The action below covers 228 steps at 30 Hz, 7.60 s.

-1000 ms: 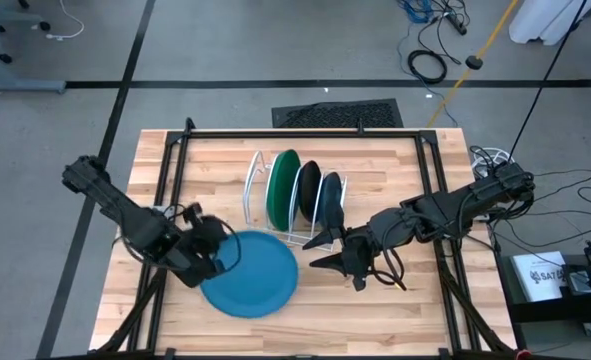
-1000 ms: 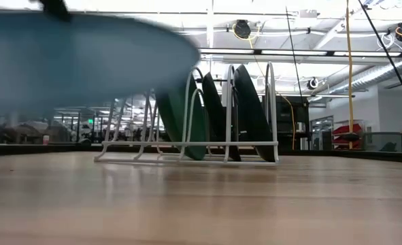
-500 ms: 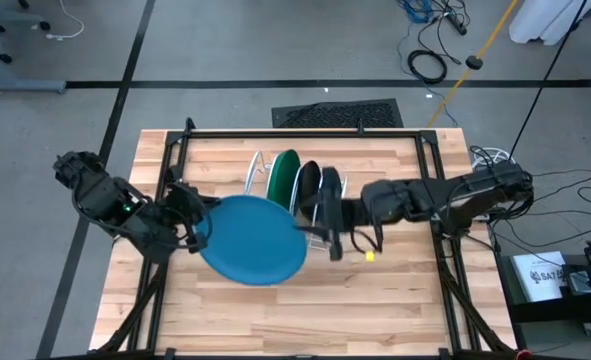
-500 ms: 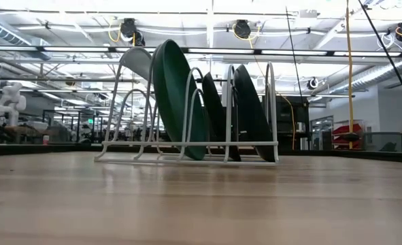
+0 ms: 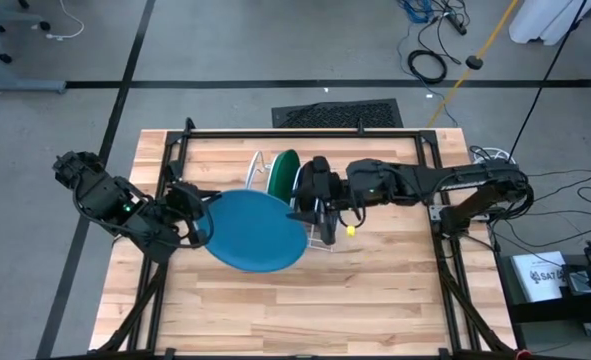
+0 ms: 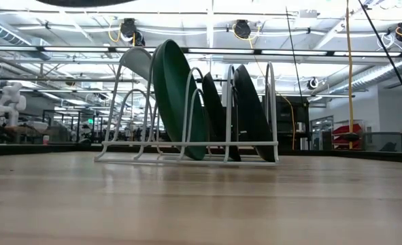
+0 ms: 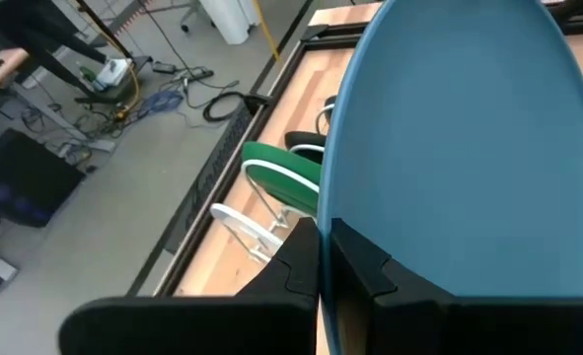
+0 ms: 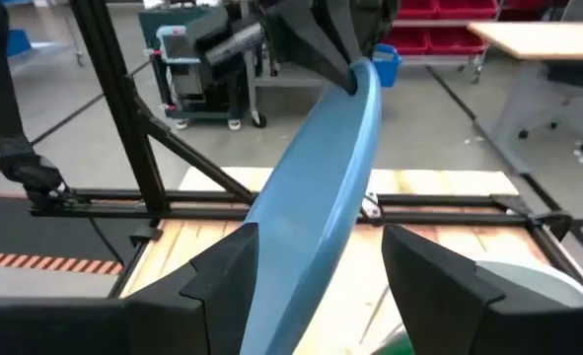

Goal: Sort dishes
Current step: Put the light blue plate into the dish rack, then return to Home Position

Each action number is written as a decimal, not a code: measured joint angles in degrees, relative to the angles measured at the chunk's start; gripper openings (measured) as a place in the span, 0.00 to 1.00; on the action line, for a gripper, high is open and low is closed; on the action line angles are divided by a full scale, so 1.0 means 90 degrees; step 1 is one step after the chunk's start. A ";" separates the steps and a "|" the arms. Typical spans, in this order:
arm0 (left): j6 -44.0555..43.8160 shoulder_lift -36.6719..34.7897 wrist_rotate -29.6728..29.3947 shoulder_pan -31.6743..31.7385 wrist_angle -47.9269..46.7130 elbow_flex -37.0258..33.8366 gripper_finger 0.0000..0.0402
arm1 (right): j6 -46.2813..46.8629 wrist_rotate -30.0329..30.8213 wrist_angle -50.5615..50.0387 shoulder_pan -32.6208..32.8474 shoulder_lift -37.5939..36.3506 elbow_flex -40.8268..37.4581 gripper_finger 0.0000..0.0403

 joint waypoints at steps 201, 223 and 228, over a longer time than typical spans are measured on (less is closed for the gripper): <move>0.3926 -0.7189 0.3936 0.4048 0.8234 -0.9158 0.00 | -0.1163 -0.0355 0.5615 -0.1544 -0.6245 -0.9598 0.00; 0.3676 -0.8174 0.4199 0.4044 0.8313 -1.0280 0.00 | -0.0616 -0.0216 0.2076 -0.1556 -0.9284 -0.9598 0.00; 0.3678 -0.8174 0.4220 0.4044 0.8301 -1.0280 0.00 | -0.0456 -0.0463 0.1601 -0.1556 -0.9547 -0.9593 0.00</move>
